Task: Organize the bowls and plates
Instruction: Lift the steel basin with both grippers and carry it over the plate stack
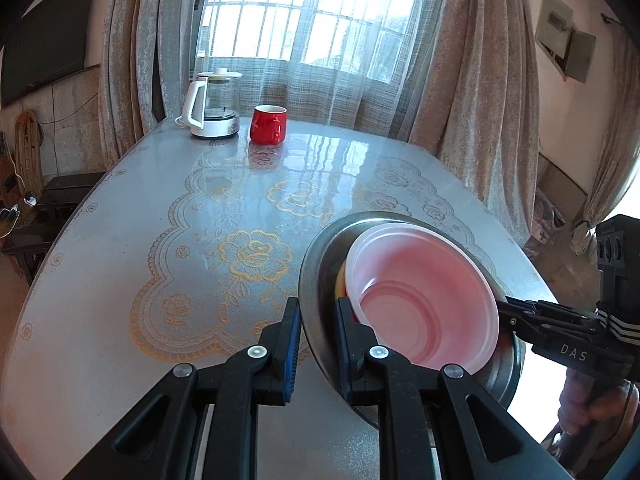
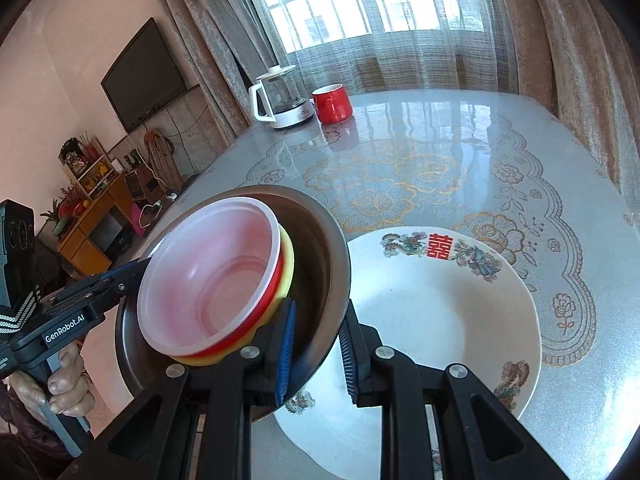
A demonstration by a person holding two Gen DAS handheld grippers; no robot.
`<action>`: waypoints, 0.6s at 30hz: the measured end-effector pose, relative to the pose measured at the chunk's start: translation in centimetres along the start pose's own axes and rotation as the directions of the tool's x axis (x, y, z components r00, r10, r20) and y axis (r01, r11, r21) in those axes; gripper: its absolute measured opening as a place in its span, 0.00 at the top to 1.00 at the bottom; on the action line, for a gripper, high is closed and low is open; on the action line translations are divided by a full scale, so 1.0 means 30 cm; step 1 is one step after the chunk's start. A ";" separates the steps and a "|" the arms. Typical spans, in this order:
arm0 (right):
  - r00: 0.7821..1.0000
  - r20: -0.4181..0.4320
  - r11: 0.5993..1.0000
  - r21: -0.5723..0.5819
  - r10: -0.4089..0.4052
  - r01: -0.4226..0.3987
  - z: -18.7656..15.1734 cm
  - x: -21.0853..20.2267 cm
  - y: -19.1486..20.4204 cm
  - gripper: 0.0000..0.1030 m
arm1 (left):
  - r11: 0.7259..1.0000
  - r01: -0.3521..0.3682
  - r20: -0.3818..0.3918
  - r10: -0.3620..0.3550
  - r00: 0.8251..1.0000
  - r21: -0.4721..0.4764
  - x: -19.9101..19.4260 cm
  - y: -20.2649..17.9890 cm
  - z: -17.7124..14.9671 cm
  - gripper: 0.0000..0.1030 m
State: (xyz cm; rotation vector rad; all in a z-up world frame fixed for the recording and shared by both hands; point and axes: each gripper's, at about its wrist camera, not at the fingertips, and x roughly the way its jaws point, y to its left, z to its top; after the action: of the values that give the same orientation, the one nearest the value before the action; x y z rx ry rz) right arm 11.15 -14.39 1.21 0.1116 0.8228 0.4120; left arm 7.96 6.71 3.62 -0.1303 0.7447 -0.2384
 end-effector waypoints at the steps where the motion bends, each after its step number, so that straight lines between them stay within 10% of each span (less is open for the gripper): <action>1: 1.000 0.006 1.000 0.009 -0.009 0.009 -0.003 -0.013 -0.015 0.78 | 1.000 0.009 -0.001 -0.009 1.000 0.009 0.009 -0.019 0.007 0.85; 18: 0.991 -0.005 0.983 0.126 -0.133 0.132 -0.053 -0.093 -0.260 0.78 | 0.992 0.086 -0.088 -0.078 0.993 0.092 0.189 -0.248 0.019 0.85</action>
State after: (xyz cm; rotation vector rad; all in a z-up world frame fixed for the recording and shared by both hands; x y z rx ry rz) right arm 10.75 -22.75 0.07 0.1738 0.8477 0.2343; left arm 11.11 -1.92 1.83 -0.0600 0.8111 -0.3593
